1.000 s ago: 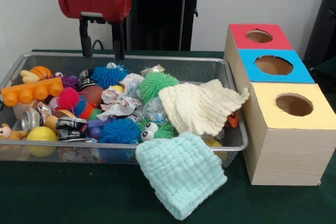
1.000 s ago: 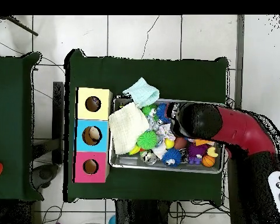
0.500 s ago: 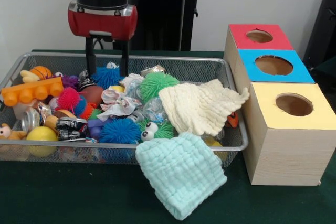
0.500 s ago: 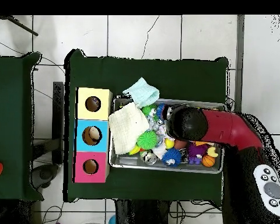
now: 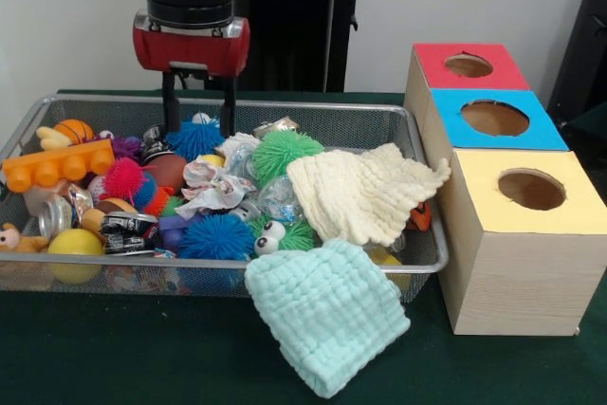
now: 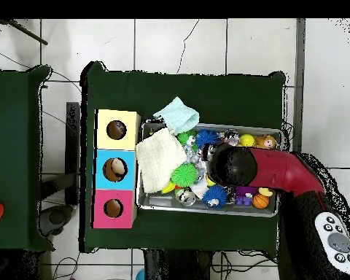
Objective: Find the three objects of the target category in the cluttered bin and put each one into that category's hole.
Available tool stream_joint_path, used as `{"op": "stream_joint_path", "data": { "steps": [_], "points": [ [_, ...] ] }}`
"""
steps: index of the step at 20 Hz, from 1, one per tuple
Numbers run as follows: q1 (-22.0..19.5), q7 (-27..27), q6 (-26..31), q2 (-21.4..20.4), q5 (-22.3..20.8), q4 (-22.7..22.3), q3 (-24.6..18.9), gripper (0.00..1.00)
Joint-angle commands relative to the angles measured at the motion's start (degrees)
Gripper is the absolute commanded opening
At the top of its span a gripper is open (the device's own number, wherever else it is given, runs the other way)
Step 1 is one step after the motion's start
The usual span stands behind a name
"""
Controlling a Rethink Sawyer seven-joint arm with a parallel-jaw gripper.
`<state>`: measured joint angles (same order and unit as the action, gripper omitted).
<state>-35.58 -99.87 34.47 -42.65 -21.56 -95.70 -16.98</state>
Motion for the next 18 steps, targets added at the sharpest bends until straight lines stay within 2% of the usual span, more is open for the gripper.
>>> {"op": "stream_joint_path", "data": {
  "steps": [1,9,18],
  "points": [
    [-2.8,2.0,-5.6,0.7,-3.6,-9.3,-2.3,1.0],
    [-1.9,-0.1,-10.7,3.4,-6.6,-9.9,-0.9,1.0],
    [1.5,-3.9,-17.3,9.7,-10.1,-6.4,2.5,1.0]
  ]
}}
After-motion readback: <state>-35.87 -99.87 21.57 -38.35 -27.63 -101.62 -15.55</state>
